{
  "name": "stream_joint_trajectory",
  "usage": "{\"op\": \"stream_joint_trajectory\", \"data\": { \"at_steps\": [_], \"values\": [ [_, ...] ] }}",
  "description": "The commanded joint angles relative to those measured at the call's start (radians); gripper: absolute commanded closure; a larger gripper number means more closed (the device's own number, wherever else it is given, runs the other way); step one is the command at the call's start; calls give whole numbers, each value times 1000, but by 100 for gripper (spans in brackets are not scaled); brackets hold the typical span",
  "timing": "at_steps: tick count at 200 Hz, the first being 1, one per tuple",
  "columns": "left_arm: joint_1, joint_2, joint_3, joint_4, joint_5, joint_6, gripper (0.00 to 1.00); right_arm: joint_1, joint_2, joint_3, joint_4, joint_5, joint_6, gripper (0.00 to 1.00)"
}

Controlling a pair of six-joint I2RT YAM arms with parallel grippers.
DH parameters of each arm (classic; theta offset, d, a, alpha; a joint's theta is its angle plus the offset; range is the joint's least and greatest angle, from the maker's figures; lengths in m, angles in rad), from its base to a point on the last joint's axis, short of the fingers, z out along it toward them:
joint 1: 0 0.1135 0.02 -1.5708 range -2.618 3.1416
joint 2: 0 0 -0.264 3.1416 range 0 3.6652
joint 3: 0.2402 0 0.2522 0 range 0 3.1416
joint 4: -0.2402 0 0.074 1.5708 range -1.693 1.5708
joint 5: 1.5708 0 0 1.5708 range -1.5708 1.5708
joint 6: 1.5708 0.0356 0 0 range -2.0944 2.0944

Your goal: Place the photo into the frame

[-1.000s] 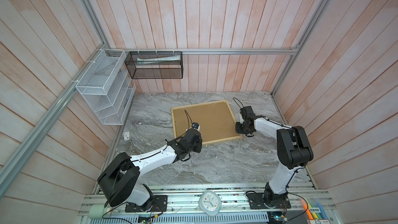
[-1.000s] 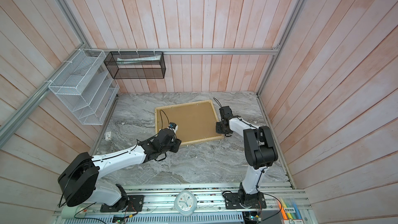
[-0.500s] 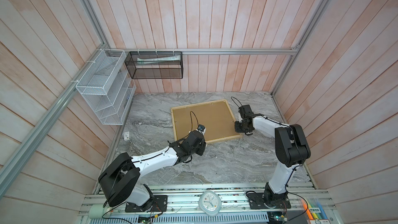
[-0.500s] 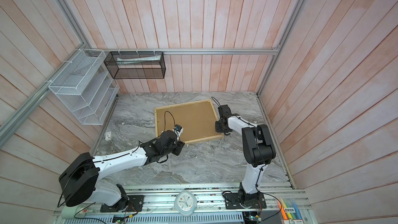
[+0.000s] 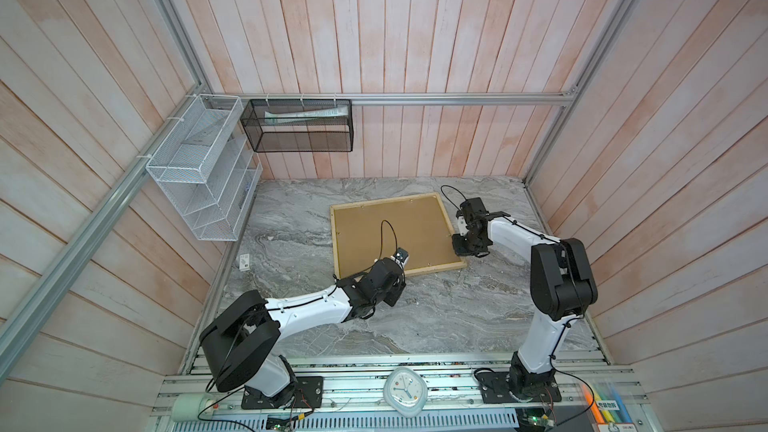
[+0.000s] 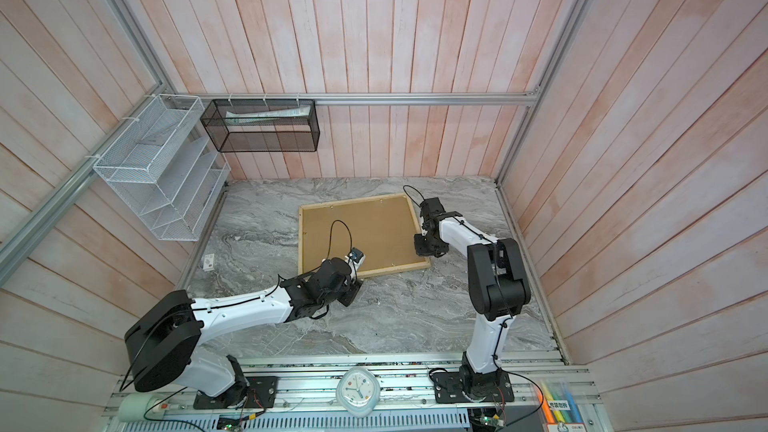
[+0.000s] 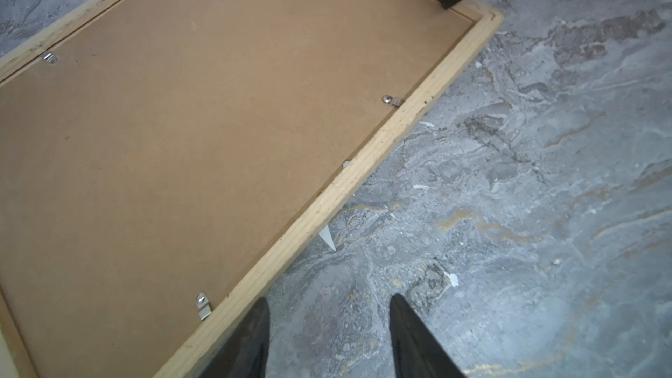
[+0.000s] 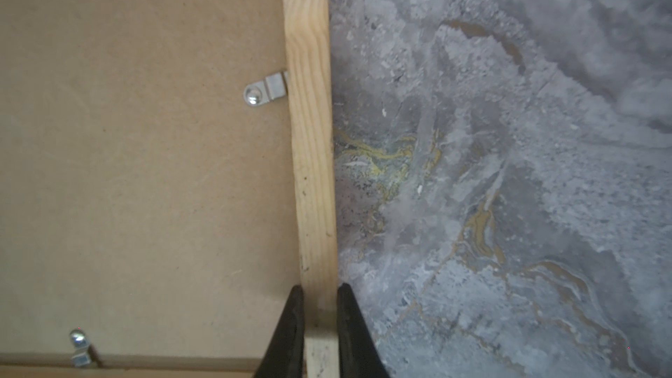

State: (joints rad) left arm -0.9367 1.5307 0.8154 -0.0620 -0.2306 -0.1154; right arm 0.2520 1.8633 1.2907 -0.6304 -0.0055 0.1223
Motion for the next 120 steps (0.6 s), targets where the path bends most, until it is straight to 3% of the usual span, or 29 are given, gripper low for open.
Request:
{"op": "stream_joint_trajectory", "data": {
  "at_steps": [1,45,120],
  "values": [
    [-34,34,6,71,-55,86,44,3,-90,63,-90,8,-3,100],
    [-85,78,-53,264,-201,182,41,0,-148,98,-156,16,-10,100],
    [-129,122,-164,624,-302,338,40,3,-179,160,-221,24,-6,100]
  ]
}}
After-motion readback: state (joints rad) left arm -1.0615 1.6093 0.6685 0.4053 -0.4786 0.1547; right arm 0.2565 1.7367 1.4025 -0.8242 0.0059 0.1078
